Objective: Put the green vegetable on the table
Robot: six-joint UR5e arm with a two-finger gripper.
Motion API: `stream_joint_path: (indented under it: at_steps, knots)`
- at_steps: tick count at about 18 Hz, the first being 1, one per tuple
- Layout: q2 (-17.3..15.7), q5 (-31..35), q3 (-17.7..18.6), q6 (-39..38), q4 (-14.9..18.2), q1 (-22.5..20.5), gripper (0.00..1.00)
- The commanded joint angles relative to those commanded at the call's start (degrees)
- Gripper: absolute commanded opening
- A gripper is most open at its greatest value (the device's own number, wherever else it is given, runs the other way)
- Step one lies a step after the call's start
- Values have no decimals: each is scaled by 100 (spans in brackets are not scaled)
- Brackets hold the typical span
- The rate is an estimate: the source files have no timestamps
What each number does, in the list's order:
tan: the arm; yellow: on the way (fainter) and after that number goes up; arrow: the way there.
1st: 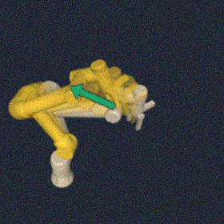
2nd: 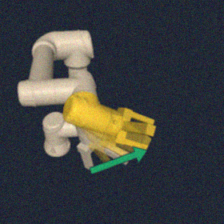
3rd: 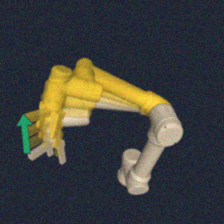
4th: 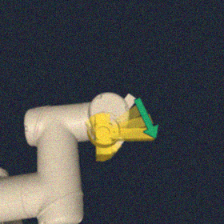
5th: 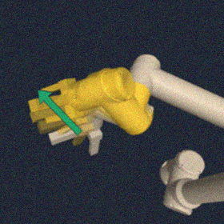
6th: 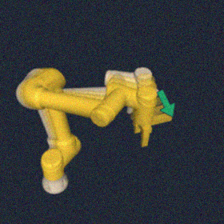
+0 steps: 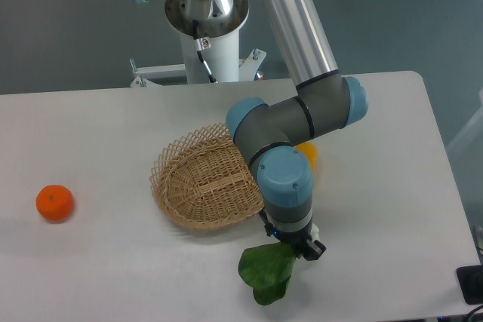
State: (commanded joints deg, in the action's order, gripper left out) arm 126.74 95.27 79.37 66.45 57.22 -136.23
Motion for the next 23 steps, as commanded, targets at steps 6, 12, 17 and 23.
stream_joint_path:
  at_steps: [6,12,17,23]
  knots:
    - [0,-9,-62,-9,-9,9,100]
    - [27,-26,-219,9,0,9,100]
    - [-26,-158,-509,88,61,-140,100]
    - [-61,-299,-984,702,464,-597,100]
